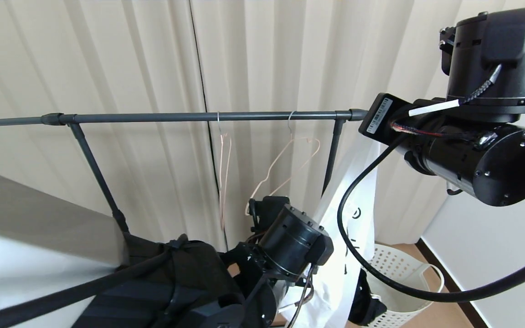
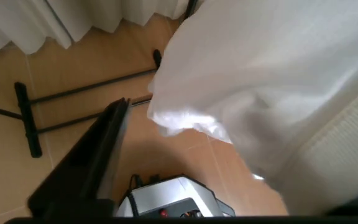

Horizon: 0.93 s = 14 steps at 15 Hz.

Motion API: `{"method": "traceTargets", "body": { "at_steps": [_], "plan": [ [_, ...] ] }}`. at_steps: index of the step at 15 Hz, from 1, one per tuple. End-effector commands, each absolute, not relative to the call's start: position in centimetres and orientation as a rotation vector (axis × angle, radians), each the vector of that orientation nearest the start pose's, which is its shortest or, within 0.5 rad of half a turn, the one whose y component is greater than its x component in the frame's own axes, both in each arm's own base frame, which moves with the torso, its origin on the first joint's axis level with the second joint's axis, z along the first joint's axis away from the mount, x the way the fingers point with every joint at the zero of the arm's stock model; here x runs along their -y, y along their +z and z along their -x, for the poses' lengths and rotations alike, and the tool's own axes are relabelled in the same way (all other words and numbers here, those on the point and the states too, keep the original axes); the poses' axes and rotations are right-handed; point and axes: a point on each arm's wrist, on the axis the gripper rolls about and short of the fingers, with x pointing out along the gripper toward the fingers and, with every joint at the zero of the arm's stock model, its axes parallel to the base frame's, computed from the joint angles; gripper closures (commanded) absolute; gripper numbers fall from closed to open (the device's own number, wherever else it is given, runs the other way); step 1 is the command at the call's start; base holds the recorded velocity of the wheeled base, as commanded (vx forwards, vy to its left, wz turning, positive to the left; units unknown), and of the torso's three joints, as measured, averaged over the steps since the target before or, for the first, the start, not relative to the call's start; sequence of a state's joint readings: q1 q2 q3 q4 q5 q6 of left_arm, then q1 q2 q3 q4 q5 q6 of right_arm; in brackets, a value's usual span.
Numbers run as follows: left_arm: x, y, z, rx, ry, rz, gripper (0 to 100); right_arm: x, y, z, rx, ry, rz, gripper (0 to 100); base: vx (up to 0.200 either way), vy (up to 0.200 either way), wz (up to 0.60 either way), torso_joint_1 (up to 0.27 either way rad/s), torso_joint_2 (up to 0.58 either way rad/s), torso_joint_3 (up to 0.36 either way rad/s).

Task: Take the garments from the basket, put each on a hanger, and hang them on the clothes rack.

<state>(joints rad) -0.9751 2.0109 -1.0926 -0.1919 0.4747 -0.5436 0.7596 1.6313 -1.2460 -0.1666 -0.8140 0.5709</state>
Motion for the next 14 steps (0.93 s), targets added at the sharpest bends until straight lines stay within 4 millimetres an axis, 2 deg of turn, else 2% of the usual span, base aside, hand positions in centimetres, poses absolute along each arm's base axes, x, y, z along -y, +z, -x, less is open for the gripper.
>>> {"method": "traceTargets", "body": {
  "at_steps": [1, 4, 6, 8, 9, 10, 13, 14],
  "plan": [
    [27.7, 12.9, -20.3, -0.631, -0.317, 0.029, 100, -19.2, 27.8, -23.9, -0.139, -0.127, -0.397, 100, 0.000, 0.000, 0.00, 0.000, 0.00, 0.000],
    [25.6, 14.0, -19.7, -0.615, -0.309, 0.019, 100, -18.5, 27.3, -24.6, -0.155, -0.140, -0.379, 100, 0.000, 0.000, 0.00, 0.000, 0.00, 0.000],
    [22.6, 16.2, -20.5, -0.564, -0.253, 0.062, 100, -17.8, 26.1, -24.5, -0.204, -0.110, -0.291, 100, 0.000, 0.000, 0.00, 0.000, 0.00, 0.000],
    [19.9, 17.6, -21.2, -0.520, -0.198, 0.070, 100, -17.0, 24.8, -23.4, -0.257, -0.061, -0.169, 100, 0.000, 0.000, 0.00, 0.000, 0.00, 0.000],
    [19.8, 17.7, -21.3, -0.519, -0.197, 0.070, 100, -17.0, 24.8, -23.4, -0.259, -0.059, -0.165, 100, 0.000, 0.000, 0.00, 0.000, 0.00, 0.000],
    [17.5, 18.8, -21.7, -0.486, -0.152, 0.072, 100, -16.3, 24.2, -21.9, -0.293, 0.021, -0.080, 100, 0.000, 0.000, 0.00, 0.000, 0.00, 0.000],
    [15.9, 19.3, -21.9, -0.478, -0.138, 0.085, 100, -17.6, 22.7, -20.9, -0.358, 0.126, -0.017, 100, 0.000, 0.000, 0.00, 0.000, 0.00, 0.000],
    [15.1, 19.8, -21.4, -0.486, -0.201, 0.093, 100, -18.5, 21.3, -20.8, -0.396, 0.141, 0.020, 100, 0.000, 0.000, 0.00, 0.000, 0.00, 0.000]
  ]
}}
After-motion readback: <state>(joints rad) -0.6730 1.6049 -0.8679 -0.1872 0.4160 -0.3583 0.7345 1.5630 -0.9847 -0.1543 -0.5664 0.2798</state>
